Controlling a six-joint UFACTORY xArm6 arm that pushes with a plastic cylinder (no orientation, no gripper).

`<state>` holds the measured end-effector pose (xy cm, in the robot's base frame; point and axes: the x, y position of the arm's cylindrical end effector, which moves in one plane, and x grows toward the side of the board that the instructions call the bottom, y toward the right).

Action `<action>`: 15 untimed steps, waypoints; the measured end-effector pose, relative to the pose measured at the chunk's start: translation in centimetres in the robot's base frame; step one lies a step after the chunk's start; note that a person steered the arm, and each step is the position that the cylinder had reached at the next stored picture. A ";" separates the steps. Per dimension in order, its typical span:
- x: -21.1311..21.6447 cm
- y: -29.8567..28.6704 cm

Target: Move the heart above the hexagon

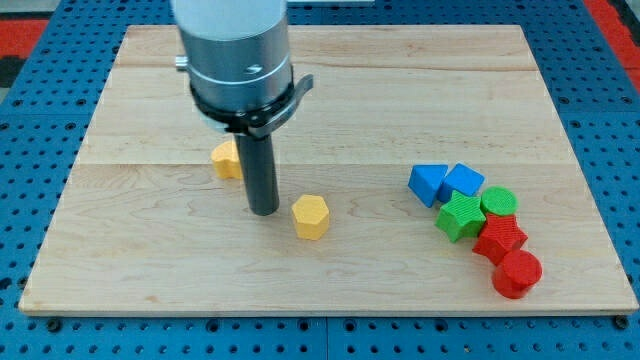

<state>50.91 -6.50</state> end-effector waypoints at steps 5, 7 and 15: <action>-0.8 -6.4; -7.7 -3.6; -4.6 6.8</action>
<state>46.29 0.31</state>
